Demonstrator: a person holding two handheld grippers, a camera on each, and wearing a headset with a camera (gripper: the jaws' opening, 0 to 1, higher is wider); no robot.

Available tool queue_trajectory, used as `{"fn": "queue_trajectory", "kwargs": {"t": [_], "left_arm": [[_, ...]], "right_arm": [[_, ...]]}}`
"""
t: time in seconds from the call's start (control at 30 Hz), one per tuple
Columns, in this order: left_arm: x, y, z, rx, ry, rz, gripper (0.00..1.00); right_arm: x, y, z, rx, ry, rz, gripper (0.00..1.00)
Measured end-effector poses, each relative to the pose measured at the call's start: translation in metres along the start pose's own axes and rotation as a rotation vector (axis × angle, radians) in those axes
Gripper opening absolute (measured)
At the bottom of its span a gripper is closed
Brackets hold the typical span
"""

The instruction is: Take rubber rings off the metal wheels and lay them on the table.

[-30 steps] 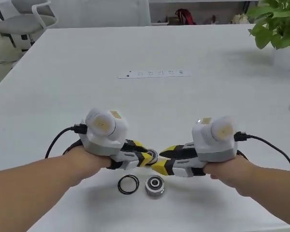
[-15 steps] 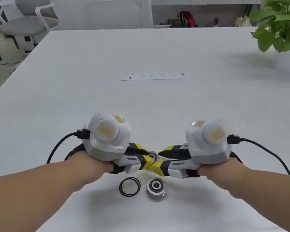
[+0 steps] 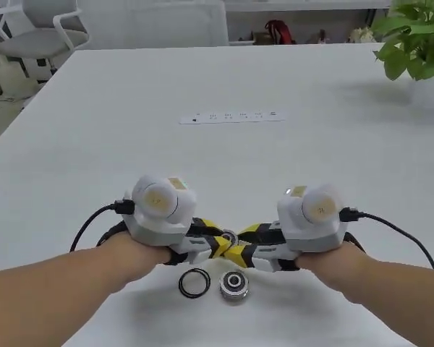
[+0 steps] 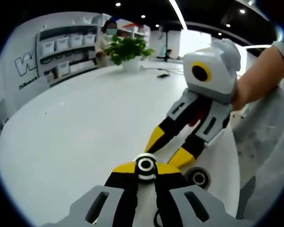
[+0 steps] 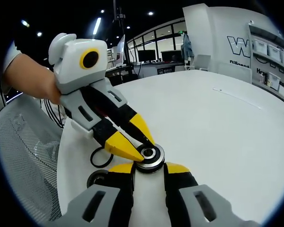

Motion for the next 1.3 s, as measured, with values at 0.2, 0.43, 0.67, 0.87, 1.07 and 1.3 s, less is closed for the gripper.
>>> {"fn": "queue_trajectory", "kwargs": {"t": [0.2, 0.43, 0.67, 0.87, 1.07, 1.3], "left_arm": [[0.0, 0.0, 0.0, 0.002, -0.004, 0.0, 0.13], [0.001, 0.0, 0.001, 0.008, -0.007, -0.002, 0.13], [0.001, 0.0, 0.0, 0.004, -0.01, -0.002, 0.13], [0.001, 0.0, 0.001, -0.003, -0.013, -0.003, 0.13], [0.002, 0.0, 0.002, -0.012, -0.017, -0.004, 0.13], [0.002, 0.001, 0.001, -0.015, -0.016, -0.003, 0.13]], "right_arm": [[0.003, 0.002, -0.001, 0.001, -0.001, -0.006, 0.16], [0.005, 0.005, 0.0, -0.015, 0.003, -0.012, 0.09], [0.006, 0.006, 0.0, -0.041, 0.004, -0.008, 0.05], [0.008, 0.006, 0.002, -0.071, 0.006, 0.005, 0.02], [0.009, 0.006, 0.003, -0.123, 0.003, 0.027, 0.0], [0.013, 0.006, 0.005, -0.203, 0.001, 0.067, 0.0]]}}
Point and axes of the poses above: the centre of the closed fingertips' face, and the gripper's own axes: x roughly backward along the fingers, z roughly to its right, y roughly out of its underside, the point moved 6 cm from there along x, roughly backward along the fingers, and after that the axes turned 14 degrees about -y, right-handed, at the moved point
